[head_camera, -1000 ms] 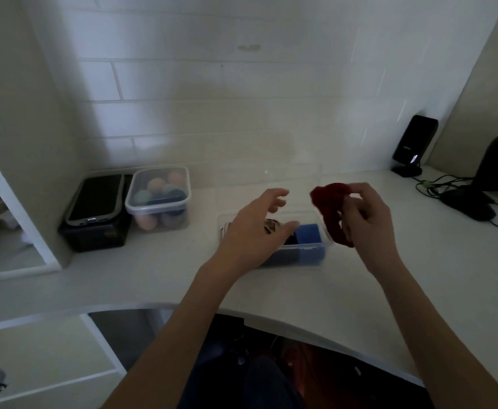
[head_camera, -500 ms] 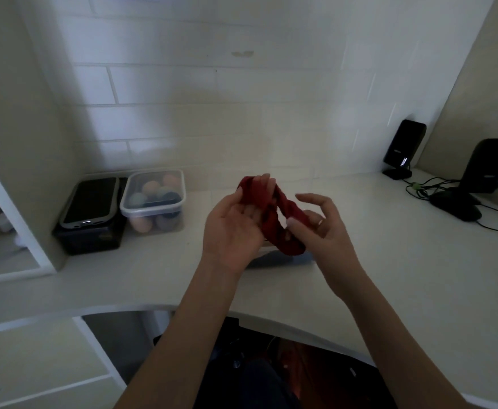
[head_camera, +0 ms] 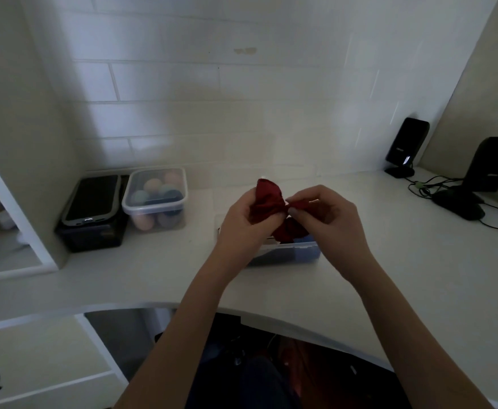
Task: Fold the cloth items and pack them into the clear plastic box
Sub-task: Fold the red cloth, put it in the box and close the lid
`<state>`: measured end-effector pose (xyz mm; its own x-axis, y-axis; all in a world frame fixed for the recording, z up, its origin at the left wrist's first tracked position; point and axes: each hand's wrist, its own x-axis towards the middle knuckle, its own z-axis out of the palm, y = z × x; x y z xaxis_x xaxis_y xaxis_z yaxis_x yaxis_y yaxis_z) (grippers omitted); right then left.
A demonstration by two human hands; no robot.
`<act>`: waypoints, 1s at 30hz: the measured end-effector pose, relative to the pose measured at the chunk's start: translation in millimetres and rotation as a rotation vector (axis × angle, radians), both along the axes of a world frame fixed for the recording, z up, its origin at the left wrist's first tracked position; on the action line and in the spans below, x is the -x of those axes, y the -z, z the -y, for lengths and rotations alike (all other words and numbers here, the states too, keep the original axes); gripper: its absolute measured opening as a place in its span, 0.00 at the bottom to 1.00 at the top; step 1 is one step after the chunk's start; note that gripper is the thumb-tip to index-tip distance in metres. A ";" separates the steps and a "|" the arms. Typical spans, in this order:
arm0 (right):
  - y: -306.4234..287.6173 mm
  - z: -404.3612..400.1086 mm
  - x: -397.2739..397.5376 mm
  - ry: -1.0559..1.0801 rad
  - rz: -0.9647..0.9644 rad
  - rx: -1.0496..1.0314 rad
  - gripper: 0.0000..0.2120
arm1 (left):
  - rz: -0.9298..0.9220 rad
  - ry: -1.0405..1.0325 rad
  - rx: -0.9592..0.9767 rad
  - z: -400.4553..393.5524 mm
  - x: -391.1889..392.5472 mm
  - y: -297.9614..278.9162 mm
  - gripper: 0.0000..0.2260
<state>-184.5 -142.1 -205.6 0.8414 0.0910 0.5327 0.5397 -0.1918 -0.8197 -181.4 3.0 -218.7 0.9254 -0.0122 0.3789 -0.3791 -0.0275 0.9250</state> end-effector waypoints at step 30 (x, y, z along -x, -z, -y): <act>-3.1 22.4 -43.7 0.044 -0.205 0.969 0.21 | 0.079 0.028 -1.028 0.6 -36.2 -13.3 0.14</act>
<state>-140.8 -164.5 -202.5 0.9221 0.3768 0.0880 0.3811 -0.8450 -0.3751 -145.2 2.4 -205.4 0.8928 -0.3858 0.2325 -0.4502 -0.7815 0.4320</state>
